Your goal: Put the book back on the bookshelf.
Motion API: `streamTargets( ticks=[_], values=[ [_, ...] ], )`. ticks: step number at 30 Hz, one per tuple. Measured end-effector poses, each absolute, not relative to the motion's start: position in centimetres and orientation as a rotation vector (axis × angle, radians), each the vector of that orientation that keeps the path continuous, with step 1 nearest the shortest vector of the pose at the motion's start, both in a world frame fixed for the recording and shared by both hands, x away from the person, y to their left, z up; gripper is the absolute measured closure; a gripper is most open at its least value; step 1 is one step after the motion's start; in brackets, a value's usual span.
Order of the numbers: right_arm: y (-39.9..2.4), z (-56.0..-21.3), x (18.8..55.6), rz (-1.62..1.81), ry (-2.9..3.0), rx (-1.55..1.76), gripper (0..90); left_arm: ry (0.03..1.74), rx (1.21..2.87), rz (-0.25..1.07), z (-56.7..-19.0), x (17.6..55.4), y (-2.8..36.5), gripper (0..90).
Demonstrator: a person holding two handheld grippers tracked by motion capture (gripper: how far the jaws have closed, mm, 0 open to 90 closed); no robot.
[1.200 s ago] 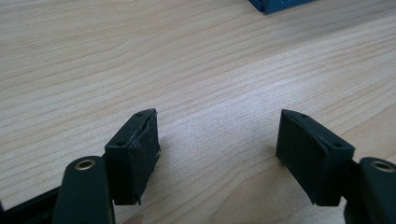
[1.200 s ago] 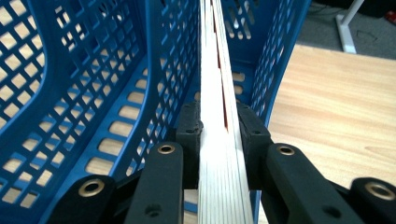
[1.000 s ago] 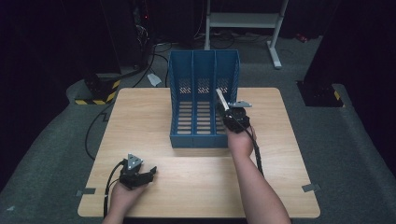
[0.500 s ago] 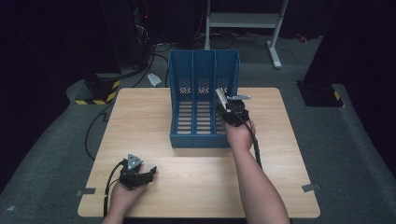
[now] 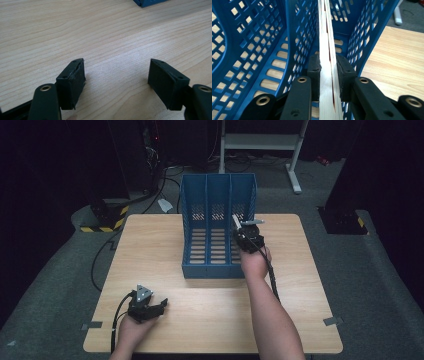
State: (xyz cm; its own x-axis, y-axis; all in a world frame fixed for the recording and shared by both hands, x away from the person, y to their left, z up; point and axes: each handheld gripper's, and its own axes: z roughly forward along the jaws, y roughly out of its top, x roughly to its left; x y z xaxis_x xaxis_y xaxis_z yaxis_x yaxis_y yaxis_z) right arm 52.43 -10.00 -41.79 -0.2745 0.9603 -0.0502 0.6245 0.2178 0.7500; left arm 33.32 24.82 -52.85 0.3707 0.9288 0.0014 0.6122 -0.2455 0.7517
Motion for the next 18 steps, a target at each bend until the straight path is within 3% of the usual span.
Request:
streamTargets(
  ticks=[18],
  values=[
    [-9.75, -41.34, 51.61, 0.821, 1.816, 1.519, 76.0, 1.318, 1.964, 0.601, -52.86, 33.34, 24.79, 29.7]
  ],
)
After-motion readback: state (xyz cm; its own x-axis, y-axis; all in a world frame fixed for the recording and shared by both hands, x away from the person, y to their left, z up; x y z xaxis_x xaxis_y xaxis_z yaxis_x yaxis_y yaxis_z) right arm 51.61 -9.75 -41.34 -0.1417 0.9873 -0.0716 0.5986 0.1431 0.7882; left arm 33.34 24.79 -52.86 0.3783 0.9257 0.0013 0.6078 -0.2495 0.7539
